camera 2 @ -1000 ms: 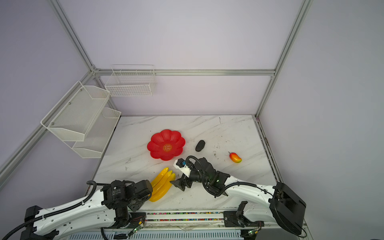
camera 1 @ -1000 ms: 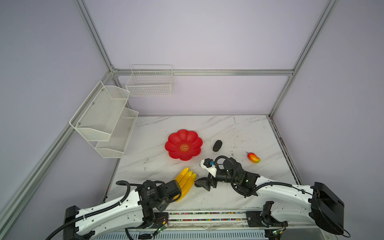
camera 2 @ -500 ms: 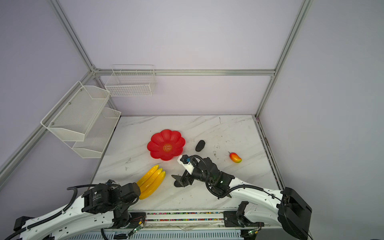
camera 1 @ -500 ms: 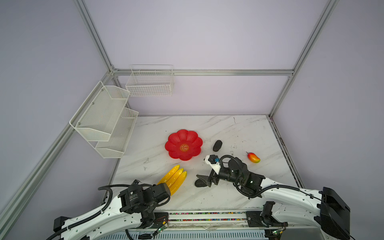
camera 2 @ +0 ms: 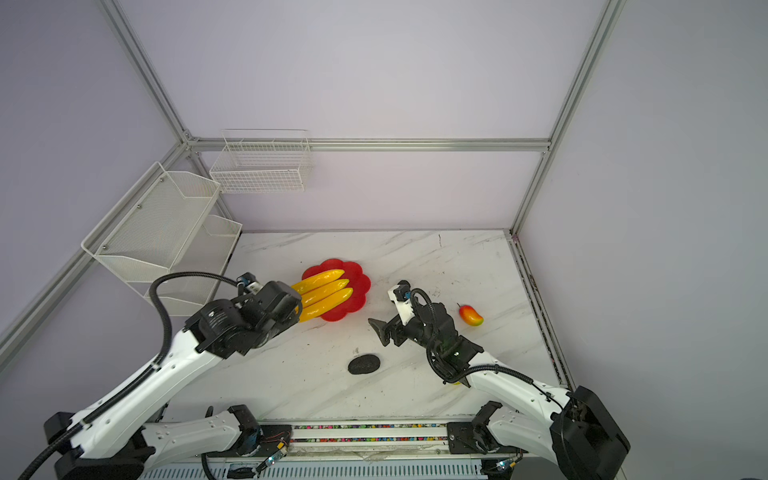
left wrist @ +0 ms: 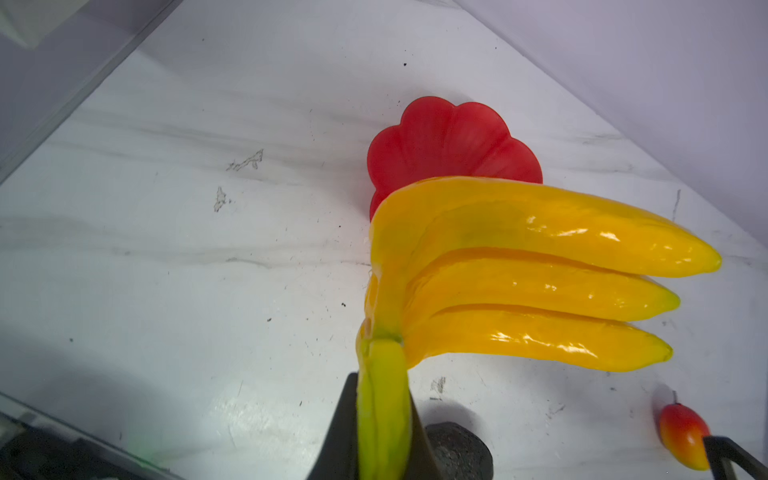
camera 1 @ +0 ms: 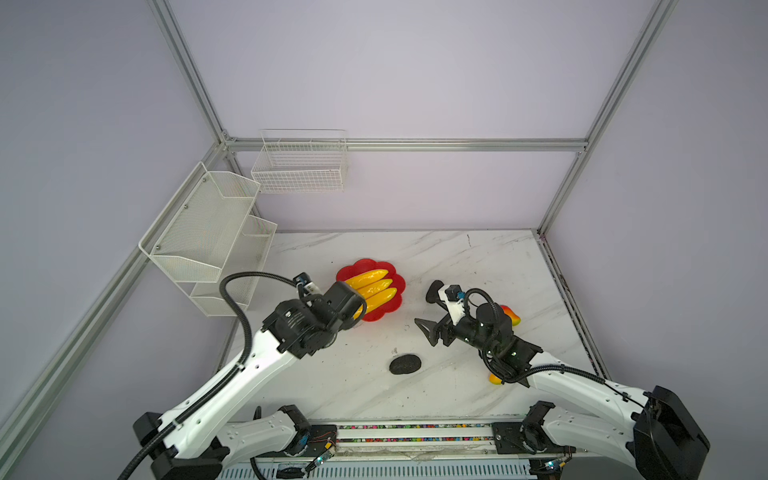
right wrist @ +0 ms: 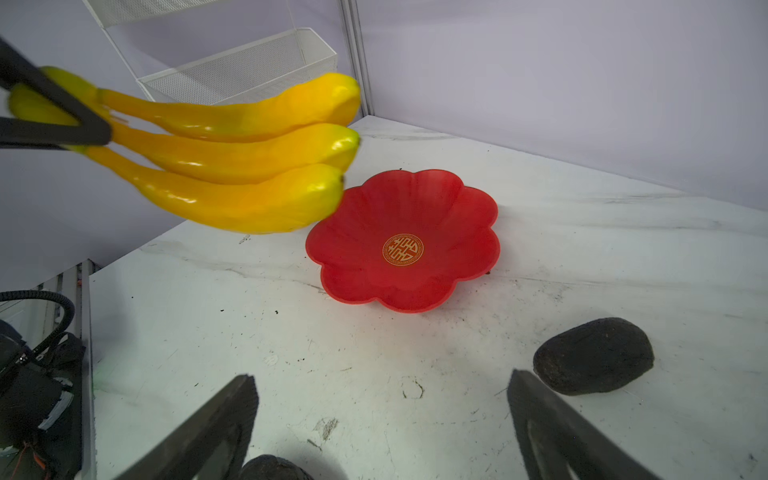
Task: Place and organize the fake fruits in the fruit bowl
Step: 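Carry the bananas over the red bowl and lower them in with the left gripper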
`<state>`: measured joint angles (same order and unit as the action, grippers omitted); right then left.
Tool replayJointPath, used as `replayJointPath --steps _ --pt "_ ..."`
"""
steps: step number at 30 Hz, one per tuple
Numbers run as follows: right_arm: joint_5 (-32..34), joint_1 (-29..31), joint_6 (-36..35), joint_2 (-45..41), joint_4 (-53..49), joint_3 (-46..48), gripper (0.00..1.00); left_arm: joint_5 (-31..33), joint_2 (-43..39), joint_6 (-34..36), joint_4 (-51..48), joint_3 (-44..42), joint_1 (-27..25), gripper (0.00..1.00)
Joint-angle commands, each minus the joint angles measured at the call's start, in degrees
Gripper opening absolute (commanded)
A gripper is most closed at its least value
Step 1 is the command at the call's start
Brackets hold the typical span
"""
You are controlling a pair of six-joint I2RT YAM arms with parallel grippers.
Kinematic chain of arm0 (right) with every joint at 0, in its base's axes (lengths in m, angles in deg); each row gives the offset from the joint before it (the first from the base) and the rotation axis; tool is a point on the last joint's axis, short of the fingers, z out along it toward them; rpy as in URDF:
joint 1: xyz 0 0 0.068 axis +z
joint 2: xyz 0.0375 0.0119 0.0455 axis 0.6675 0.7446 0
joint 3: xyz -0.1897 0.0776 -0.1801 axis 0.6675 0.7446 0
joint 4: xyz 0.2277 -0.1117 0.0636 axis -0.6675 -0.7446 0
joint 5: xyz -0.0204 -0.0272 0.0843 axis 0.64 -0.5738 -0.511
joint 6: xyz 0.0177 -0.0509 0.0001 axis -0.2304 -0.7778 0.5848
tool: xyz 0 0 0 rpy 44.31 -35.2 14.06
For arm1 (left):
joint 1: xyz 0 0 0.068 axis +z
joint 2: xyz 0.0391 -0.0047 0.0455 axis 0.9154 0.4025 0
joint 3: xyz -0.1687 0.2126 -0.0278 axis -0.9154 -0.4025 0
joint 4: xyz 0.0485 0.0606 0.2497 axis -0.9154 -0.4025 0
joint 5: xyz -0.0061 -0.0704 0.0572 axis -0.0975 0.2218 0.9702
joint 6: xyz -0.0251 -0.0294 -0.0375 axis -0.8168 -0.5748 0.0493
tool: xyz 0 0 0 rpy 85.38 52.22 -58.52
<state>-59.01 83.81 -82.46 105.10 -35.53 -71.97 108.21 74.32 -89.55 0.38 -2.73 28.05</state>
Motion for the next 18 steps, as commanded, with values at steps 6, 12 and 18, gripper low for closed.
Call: replayJointPath --steps 6,12,18 --pt "-2.6 -0.9 1.0 -1.1 2.7 0.4 0.97 -13.5 22.7 26.7 5.4 16.8 13.7 0.05" --pt "-2.9 -1.2 1.0 -0.9 2.8 0.4 0.97 -14.3 30.3 30.1 6.1 22.2 17.1 0.06" --pt "-2.9 -1.4 1.0 -0.5 2.7 0.3 0.97 -16.4 35.1 30.5 6.0 23.3 19.9 0.07"
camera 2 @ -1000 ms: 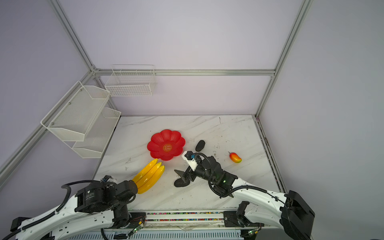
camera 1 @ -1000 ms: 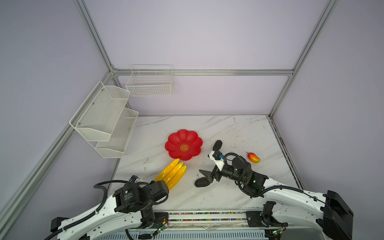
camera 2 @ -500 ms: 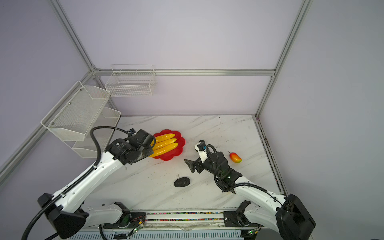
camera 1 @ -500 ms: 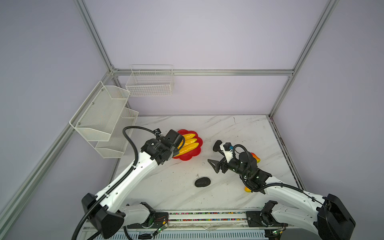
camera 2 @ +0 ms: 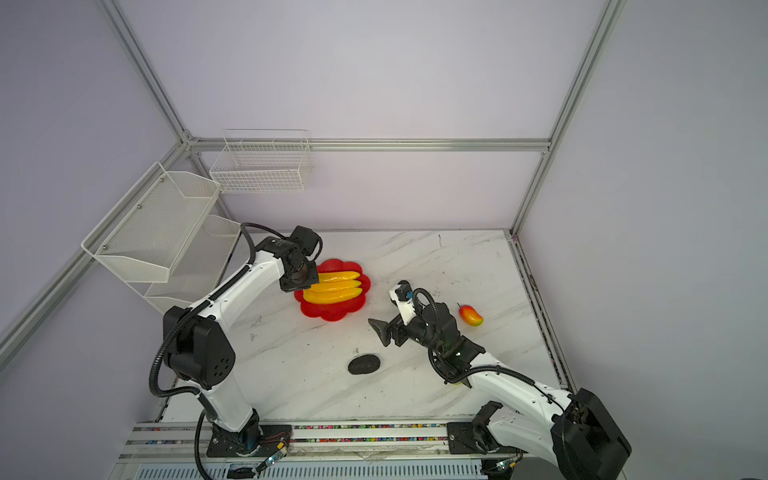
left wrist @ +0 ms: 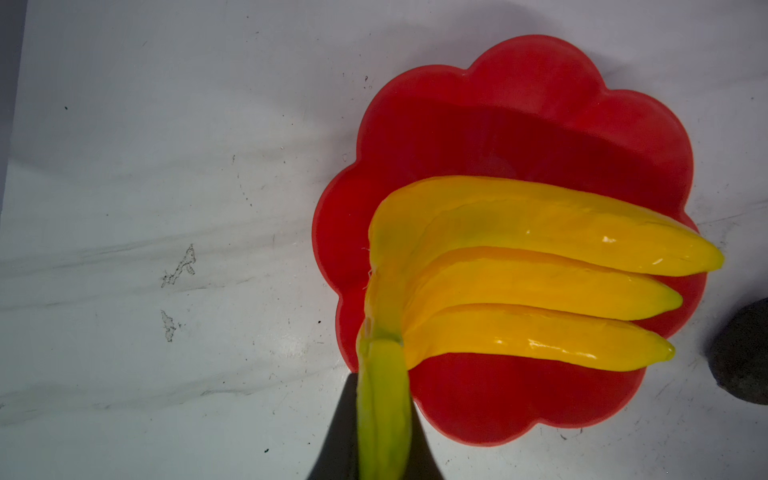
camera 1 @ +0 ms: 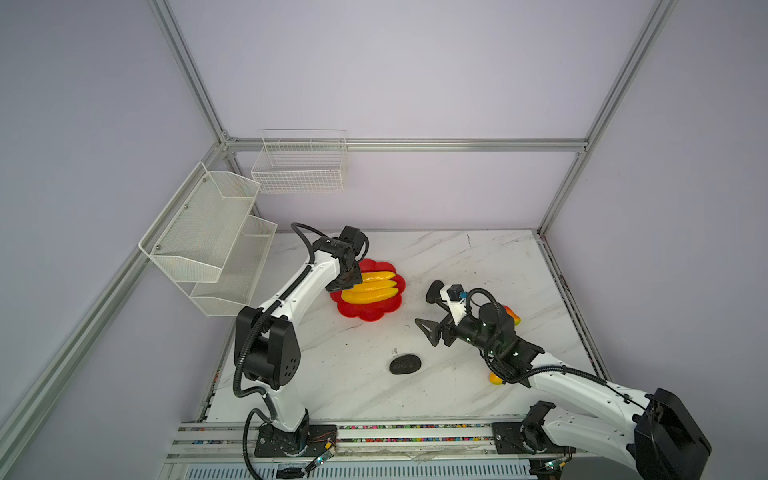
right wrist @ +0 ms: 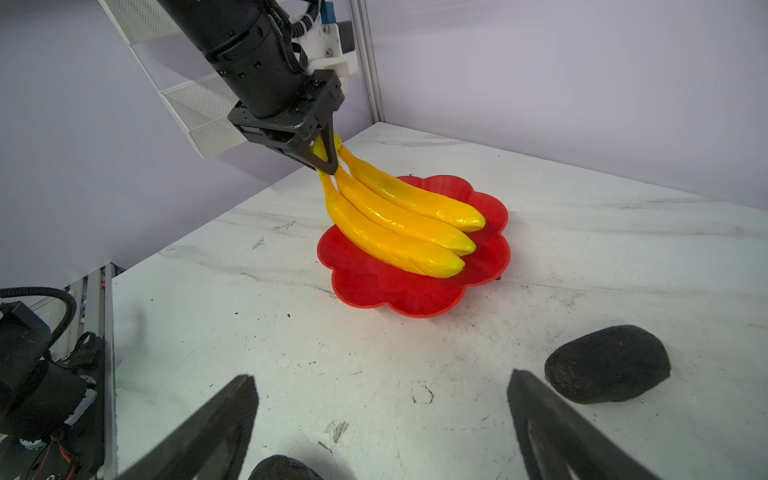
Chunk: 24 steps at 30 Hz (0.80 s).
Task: Place and organize the fake fruits in the fruit bowl
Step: 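Carry the bananas over the red bowl and lower them in with the left gripper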
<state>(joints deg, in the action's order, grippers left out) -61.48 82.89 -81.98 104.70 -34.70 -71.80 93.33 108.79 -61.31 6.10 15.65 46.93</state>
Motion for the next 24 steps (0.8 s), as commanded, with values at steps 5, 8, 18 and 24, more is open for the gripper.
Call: replayJointPath --steps 5,8,18,24 --pt "-0.5 -0.6 0.5 0.6 1.9 0.0 0.97 -2.7 3.3 3.3 1.1 5.8 2.4 0.07" --pt "-0.2 -0.7 0.5 0.8 1.9 0.0 0.97 -3.2 4.4 3.7 1.4 6.5 2.7 0.08" --pt "0.0 -0.8 0.6 0.8 1.9 0.0 0.97 -3.2 6.0 4.7 1.1 6.6 3.2 0.34" --pt "0.5 -1.0 0.9 0.4 1.9 0.2 0.97 -1.0 4.8 5.3 1.2 6.8 3.2 0.48"
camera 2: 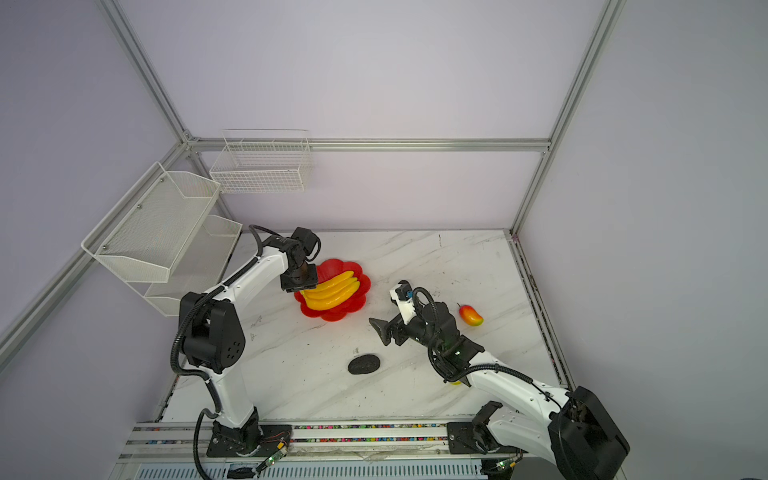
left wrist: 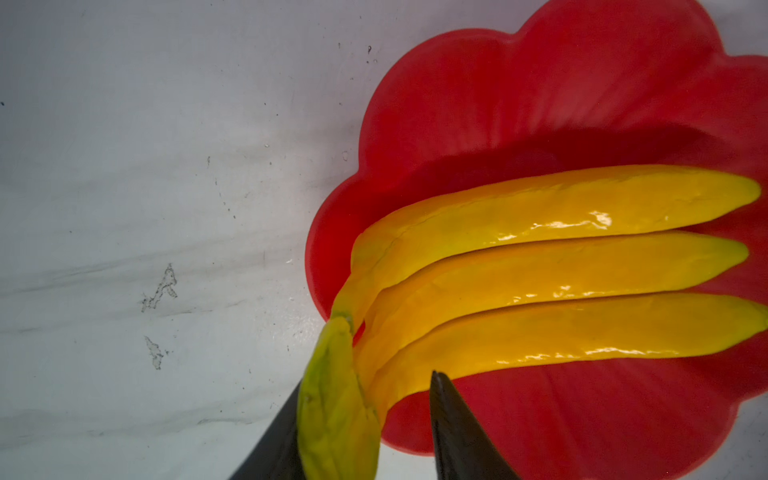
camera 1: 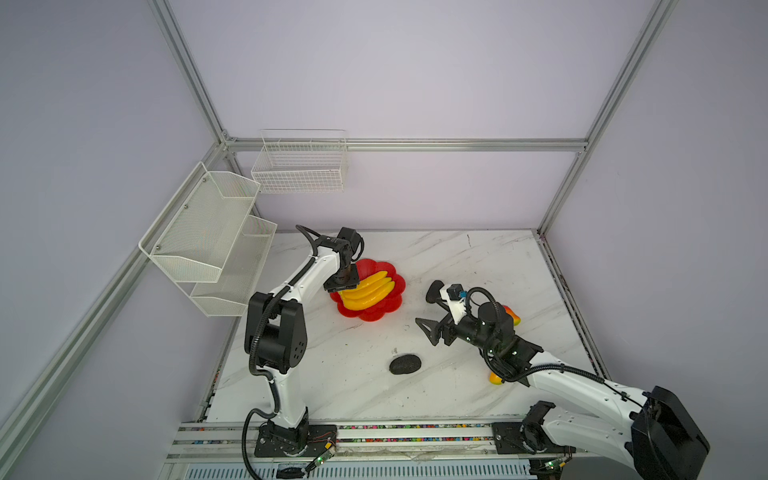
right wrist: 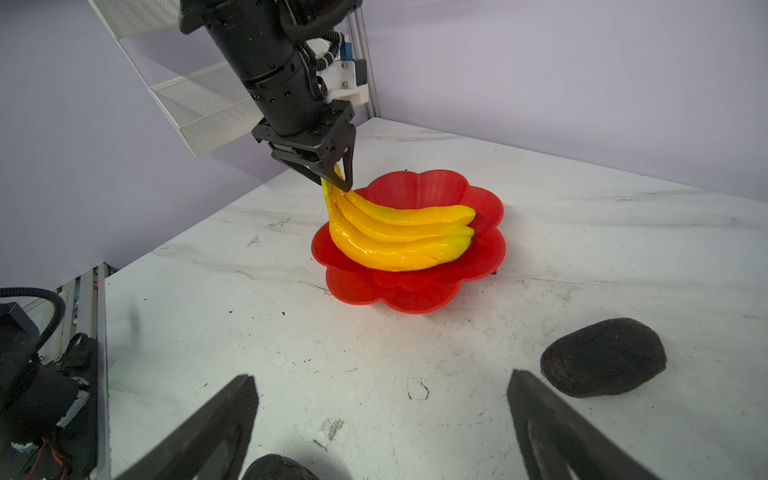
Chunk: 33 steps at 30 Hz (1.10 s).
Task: Place and organize the fake fruits in the fruit bowl
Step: 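Carry the bananas over the red bowl and lower them in with the left gripper, then open the left gripper and move it to the dark avocado nearer the robot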
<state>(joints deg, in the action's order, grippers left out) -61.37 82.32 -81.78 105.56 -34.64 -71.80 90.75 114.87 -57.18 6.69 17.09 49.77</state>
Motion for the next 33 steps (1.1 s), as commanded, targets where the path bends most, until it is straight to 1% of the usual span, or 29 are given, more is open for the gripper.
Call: replayJointPath --steps 1,5,8,10,13,15,16,18,22,24,25,27,30,33 --pt "0.4 -0.5 0.7 -0.5 1.9 0.1 0.97 1.9 -1.6 1.4 0.6 5.4 0.4 0.50" --pt "0.6 -0.8 1.0 -1.0 1.8 0.4 0.97 2.9 -3.7 2.0 0.8 5.4 0.4 0.57" --pt "0.6 -1.2 1.6 -1.6 1.7 0.5 0.97 3.6 -7.1 3.8 1.5 4.0 0.4 0.66" --pt "0.4 -1.3 2.0 -2.5 1.7 0.7 0.97 3.5 -11.1 6.5 3.8 1.1 0.2 0.74" --pt "0.3 -1.6 3.0 -3.3 0.8 0.6 0.97 1.7 -20.8 11.3 10.4 -7.4 -1.5 0.85" --pt "-1.0 -1.6 3.8 -3.5 0.2 0.5 0.97 1.8 -29.3 15.2 15.8 -14.5 -5.9 0.91" --pt "-2.2 -1.6 3.9 -3.4 -0.8 0.3 0.97 1.4 -32.7 18.4 18.4 -17.8 -8.7 0.95" --pt "-4.5 -1.6 5.3 -2.9 -1.8 1.4 0.97 2.3 -38.1 22.0 21.5 -24.7 -15.7 0.98" --pt "-7.2 -1.6 10.8 -2.8 -2.4 5.9 0.97 -2.9 -43.0 21.3 24.6 -35.7 -23.5 0.99" --pt "-9.5 -1.6 12.6 -5.6 -3.3 7.6 0.97 -3.6 -44.2 21.3 27.7 -40.7 -27.8 0.99" --pt "-11.2 -1.6 13.2 -7.3 -3.3 8.2 0.97 -3.7 -44.3 19.6 28.8 -42.5 -29.4 0.99" --pt "-13.0 -1.6 14.5 -11.1 -4.0 9.5 0.97 -4.5 -44.1 19.3 31.8 -45.8 -31.7 0.99" --pt "-13.8 -1.6 17.3 -15.6 -4.8 12.2 0.97 -8.5 -43.6 20.1 37.1 -50.0 -34.2 0.97" --pt "-16.5 -1.6 21.0 -20.1 -2.9 15.9 0.97 -10.5 -42.5 20.7 40.1 -51.8 -36.5 0.97"
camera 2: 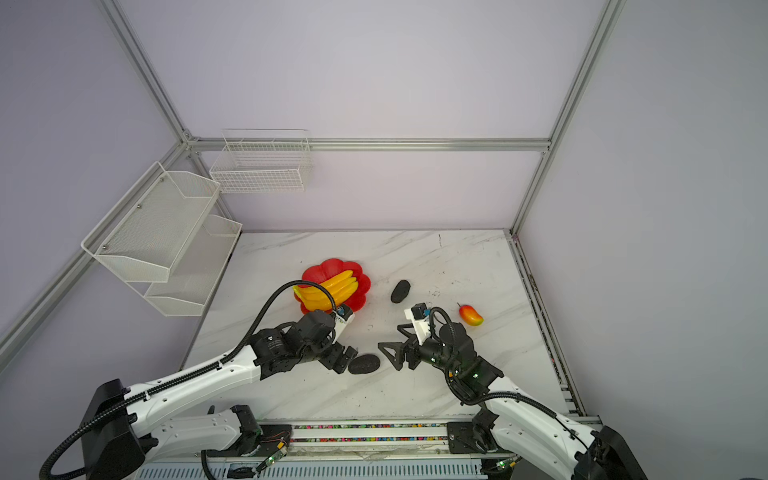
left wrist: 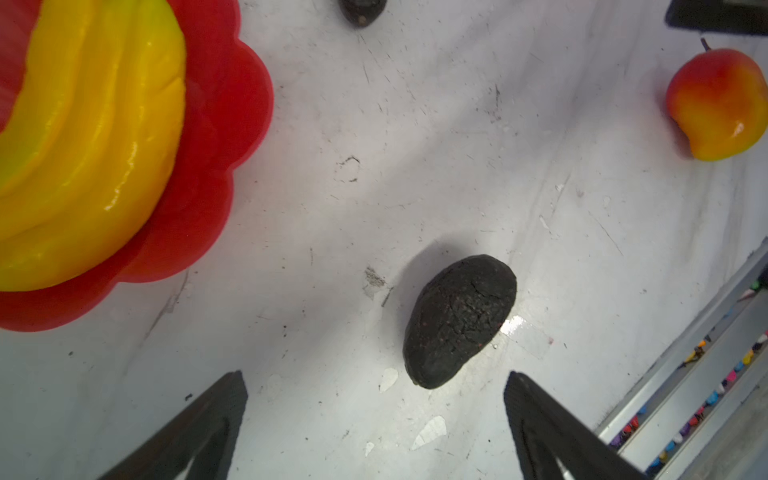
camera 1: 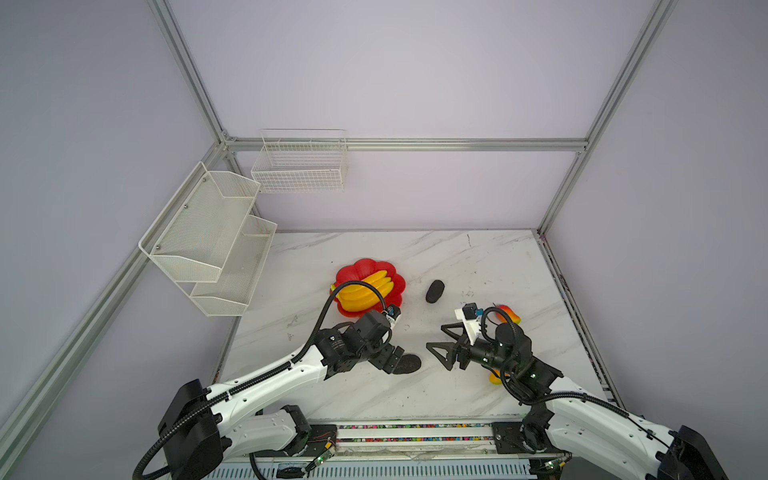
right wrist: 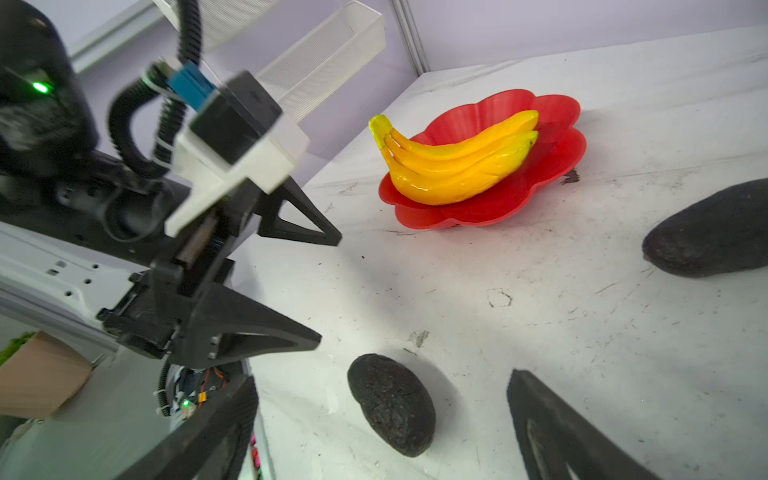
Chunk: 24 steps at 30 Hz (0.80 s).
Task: Place and organize the fake fruits in the fruit bowl
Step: 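Open the left gripper and move it to the dark avocado nearer the robot, then close the left gripper on the dark avocado and lift it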
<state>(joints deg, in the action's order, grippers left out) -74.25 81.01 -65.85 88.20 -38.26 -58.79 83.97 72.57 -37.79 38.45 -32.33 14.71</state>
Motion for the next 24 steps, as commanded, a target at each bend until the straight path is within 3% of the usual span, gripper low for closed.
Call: replayJointPath --steps 1,10,24 --pt "-3.7 -0.3 5.7 -4.1 1.0 3.6 0.97 -4.3 0.4 2.7 8.8 -2.5 -1.9 0.97" --pt "-6.7 -0.3 5.5 -3.0 4.1 4.9 0.97 -5.7 10.0 6.2 10.8 -1.2 -3.3 0.95" --pt "-4.7 -0.3 6.0 -10.8 2.1 6.4 0.97 -7.2 18.3 7.8 13.4 -1.1 -3.4 0.91"
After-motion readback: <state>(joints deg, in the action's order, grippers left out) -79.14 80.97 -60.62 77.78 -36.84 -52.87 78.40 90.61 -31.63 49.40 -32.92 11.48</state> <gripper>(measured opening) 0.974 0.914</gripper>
